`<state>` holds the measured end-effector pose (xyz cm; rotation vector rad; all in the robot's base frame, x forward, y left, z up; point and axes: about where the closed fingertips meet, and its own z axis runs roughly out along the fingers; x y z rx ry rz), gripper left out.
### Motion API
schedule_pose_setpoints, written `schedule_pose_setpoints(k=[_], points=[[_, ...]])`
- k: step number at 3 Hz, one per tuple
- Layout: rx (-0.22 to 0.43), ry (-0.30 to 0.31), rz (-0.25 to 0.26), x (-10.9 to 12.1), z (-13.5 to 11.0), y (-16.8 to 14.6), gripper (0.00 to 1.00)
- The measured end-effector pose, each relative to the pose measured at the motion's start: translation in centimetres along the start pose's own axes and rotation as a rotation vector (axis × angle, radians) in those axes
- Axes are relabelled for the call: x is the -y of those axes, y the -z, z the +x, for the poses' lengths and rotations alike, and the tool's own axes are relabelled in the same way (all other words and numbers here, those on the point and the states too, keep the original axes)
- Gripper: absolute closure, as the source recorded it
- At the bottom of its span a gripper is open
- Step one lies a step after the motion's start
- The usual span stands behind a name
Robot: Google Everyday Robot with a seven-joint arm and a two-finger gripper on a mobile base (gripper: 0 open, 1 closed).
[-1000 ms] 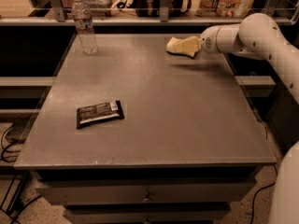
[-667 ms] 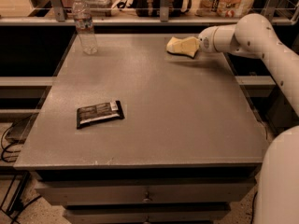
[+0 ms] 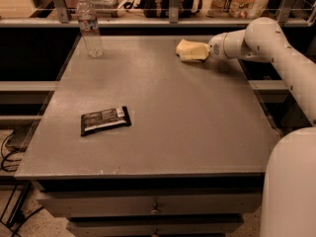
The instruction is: Move sponge near rxbar chocolate
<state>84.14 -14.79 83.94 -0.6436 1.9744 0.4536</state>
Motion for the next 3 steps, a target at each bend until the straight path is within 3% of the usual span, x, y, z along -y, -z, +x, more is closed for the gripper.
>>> schedule_pose_setpoints(k=[2,3], points=[[-0.019,0.022,0.029,-0.8,-0.2,1.2,0.65],[-0.012,0.114,0.032,-3.1,-2.6,2.8,0.88]])
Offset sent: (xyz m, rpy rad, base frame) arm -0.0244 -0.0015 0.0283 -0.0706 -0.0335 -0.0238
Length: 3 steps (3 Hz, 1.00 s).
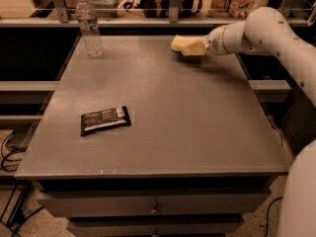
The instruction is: Move sponge near rxbar chocolate
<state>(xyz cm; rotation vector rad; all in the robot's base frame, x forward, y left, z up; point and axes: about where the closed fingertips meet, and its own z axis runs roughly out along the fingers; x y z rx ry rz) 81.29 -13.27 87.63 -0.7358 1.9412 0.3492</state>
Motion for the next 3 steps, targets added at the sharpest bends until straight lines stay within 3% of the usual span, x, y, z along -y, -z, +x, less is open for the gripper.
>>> schedule_pose_setpoints(k=[1,2,3], points=[[0.017,0.084,-0.021,-2.8,-2.5,2.1,1.00],[0.002,0.145,-0.108,-8.1,-3.2,3.0,1.00],[0.002,0.145,-0.108,-8.1,-3.2,3.0,1.00]])
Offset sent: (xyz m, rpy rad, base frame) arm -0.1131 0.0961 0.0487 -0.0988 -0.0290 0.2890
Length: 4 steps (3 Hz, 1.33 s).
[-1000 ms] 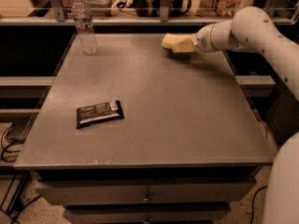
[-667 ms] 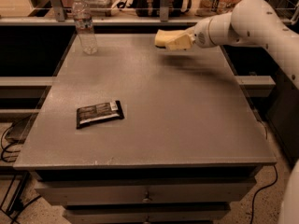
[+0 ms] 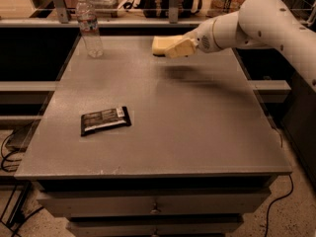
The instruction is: Move sponge near rxbar chocolate
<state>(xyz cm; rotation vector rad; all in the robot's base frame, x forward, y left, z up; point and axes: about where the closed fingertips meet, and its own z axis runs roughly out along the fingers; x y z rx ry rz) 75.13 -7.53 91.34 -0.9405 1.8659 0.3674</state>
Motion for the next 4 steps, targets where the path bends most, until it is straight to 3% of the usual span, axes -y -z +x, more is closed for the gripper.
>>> schedule_pose_setpoints(k=[1,3,4], points=[[-0.040,0.085,-0.055,-2.4,-0.2,-0.4,1.00],[-0.094,0.222,-0.228,-10.0,2.3,1.6,1.00],[-0.100,0.270,-0.336,-13.1,4.2,2.5,0.82]])
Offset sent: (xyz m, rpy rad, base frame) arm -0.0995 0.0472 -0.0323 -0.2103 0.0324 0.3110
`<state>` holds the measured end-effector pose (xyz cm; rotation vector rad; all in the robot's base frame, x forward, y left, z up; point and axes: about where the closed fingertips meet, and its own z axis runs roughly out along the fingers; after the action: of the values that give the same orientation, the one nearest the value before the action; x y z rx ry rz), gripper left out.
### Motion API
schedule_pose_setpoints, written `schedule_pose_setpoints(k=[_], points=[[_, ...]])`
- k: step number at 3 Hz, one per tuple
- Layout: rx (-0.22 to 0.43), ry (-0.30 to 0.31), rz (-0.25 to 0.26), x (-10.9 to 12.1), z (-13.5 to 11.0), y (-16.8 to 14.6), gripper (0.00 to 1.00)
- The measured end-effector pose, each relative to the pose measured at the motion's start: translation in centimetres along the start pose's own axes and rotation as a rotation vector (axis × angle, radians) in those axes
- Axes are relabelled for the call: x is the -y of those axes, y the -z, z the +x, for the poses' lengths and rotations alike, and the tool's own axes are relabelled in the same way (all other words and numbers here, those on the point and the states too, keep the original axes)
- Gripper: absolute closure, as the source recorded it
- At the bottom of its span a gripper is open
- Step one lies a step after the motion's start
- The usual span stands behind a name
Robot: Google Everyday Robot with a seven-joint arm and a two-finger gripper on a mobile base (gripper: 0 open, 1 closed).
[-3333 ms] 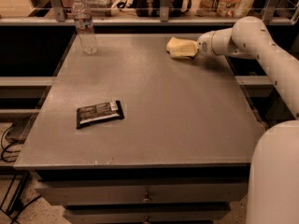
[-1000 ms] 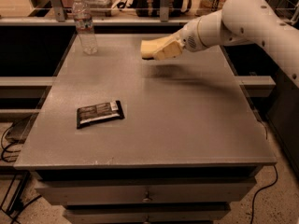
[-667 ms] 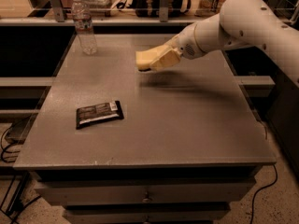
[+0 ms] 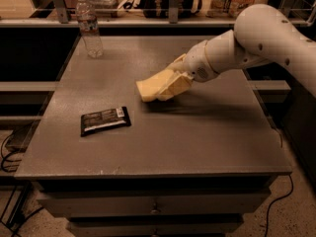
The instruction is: Move sponge near rxbar chocolate
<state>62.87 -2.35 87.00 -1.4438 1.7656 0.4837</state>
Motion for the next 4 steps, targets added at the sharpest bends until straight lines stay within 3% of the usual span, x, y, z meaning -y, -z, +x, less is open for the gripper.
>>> schedule_pose_setpoints(k=[2,3,4], points=[[0.004,0.027,-0.107,-4.5,2.0,-0.4,0.35],[0.013,0.032,-0.119,-6.1,2.0,-0.5,0.12],[0.012,0.033,-0.122,-6.2,2.0,-0.6,0.00]])
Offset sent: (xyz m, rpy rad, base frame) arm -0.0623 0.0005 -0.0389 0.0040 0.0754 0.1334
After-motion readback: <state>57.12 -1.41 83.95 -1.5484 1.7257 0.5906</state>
